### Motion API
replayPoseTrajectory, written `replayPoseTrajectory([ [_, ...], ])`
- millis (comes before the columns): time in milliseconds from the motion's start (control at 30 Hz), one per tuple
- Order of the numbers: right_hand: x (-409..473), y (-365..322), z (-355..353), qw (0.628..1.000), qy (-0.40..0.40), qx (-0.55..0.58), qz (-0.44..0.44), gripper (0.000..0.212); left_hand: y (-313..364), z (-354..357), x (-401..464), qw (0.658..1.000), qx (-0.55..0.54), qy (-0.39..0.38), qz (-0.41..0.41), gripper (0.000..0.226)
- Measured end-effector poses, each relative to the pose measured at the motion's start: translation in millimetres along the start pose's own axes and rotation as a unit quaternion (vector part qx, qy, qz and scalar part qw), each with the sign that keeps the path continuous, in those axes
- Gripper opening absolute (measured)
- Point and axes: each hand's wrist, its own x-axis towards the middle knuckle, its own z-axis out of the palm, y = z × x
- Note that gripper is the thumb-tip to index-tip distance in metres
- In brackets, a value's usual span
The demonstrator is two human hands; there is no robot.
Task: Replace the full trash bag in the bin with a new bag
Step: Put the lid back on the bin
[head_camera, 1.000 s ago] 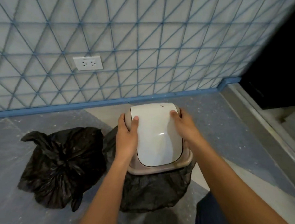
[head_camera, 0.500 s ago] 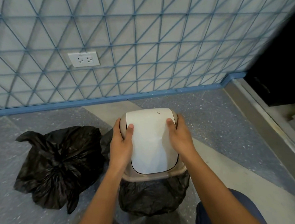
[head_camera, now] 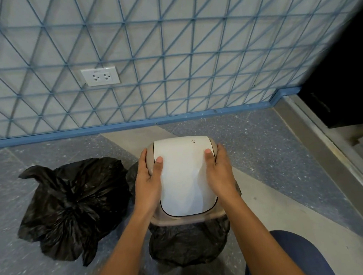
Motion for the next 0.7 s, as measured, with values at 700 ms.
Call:
replayPoseTrajectory([
  [700, 1.7, 62.0, -1.4, 0.936, -0.008, 0.274, 0.219, 0.031, -43.7, -8.0, -15.4, 0.963, -0.1, 0.106, -0.228, 0.042],
])
